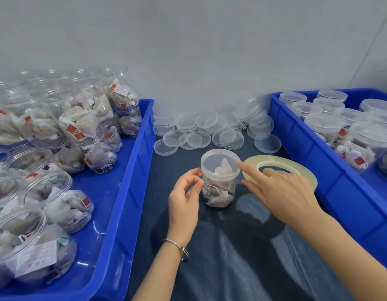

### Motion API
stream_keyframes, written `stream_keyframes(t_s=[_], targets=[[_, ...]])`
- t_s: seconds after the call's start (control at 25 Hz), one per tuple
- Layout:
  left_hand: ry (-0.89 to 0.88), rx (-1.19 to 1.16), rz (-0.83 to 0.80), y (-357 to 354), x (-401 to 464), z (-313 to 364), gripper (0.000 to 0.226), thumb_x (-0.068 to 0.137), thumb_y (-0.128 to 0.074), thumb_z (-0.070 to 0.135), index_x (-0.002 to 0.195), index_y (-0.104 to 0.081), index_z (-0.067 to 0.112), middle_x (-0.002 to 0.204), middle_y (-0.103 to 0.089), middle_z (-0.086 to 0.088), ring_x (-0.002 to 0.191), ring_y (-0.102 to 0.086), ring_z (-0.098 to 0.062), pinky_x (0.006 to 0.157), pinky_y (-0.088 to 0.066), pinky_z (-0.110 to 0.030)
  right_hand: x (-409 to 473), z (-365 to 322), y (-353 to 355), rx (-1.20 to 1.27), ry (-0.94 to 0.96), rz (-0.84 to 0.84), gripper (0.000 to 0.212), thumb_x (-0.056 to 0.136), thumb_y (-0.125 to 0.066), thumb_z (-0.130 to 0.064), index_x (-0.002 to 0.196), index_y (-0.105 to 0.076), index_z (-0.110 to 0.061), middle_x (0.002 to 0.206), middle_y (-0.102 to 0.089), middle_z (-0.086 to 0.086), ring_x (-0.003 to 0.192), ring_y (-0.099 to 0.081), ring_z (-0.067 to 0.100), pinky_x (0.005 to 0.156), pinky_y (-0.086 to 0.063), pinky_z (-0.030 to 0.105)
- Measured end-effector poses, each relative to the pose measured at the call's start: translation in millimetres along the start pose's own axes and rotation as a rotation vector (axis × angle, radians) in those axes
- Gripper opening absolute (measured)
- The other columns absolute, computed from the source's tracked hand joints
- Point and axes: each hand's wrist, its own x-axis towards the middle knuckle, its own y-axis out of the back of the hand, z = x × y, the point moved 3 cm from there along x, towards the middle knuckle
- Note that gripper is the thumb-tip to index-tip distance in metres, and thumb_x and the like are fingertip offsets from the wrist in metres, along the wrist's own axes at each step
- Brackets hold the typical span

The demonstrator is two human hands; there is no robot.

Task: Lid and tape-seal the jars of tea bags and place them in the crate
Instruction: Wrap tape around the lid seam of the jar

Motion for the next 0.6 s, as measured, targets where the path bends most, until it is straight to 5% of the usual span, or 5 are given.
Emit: stream_keyframes(t_s=[0.08,0.24,0.36,0.48,0.6], targets=[[0.006,-0.007,0.01,-2.2,3.1,-1.1,0.013,0.092,-0.055,0.001,0.082,-0.06,0.006,0.115,-0.066,0.005,0.102,-0.061,0.004,0.079,-0.043,-0.006,2.1,-1.4,-2.0,0.011,-0.016,-0.01,0.032,0.084,-0.062,-0.038,0.11,-0.07,-0.021,0.048,-0.025,-0.003,0.033,-0.02,0.017,0.044,0.0,0.014],[0.015,-0.028,0.02,-2.4,7.5,-5.1,0.016,0.092,-0.056,0.001,0.079,-0.061,0.009,0.113,-0.067,0.007,0.102,-0.062,0.0,0.081,-0.045,-0.009,5.1,-3.4,-3.1,0.01,-0.045,-0.038,0.039,0.092,-0.044,-0.045,0.111,-0.069,-0.023,0.047,-0.028,-0.003,0.029,-0.035,0.02,0.043,0.001,0.016],[0.003,-0.028,0.01,-1.7,11.9,-6.9,0.013,0.091,-0.059,0.002,0.08,-0.062,0.01,0.11,-0.068,0.008,0.104,-0.062,-0.003,0.081,-0.048,-0.012,6.5,-4.5,-4.8,0.012,-0.05,-0.041,0.036,0.088,-0.05,-0.043,0.112,-0.069,-0.023,0.047,-0.028,-0.003,0.031,-0.029,0.018,0.043,0.002,0.015],[-0.026,-0.067,0.037,-2.6,18.1,-4.1,0.019,0.084,-0.066,-0.002,0.093,-0.058,0.013,0.103,-0.069,0.003,0.093,-0.065,-0.004,0.074,-0.049,-0.013,3.9,-2.1,-8.2,0.016,-0.05,-0.067,0.035,0.086,-0.058,-0.041,0.116,-0.067,-0.025,0.046,-0.036,-0.001,0.031,-0.034,0.02,0.042,0.002,0.017],[-0.038,-0.123,-0.018,-2.3,25.8,-1.5,0.036,0.081,-0.068,-0.005,0.106,-0.054,0.017,0.106,-0.068,-0.004,0.093,-0.066,-0.007,0.077,-0.049,-0.014,1.2,1.8,-9.9,0.021,-0.052,-0.073,0.042,0.091,-0.041,-0.045,0.124,-0.061,-0.028,0.049,-0.048,0.001,0.035,-0.043,0.021,0.039,-0.001,0.02]])
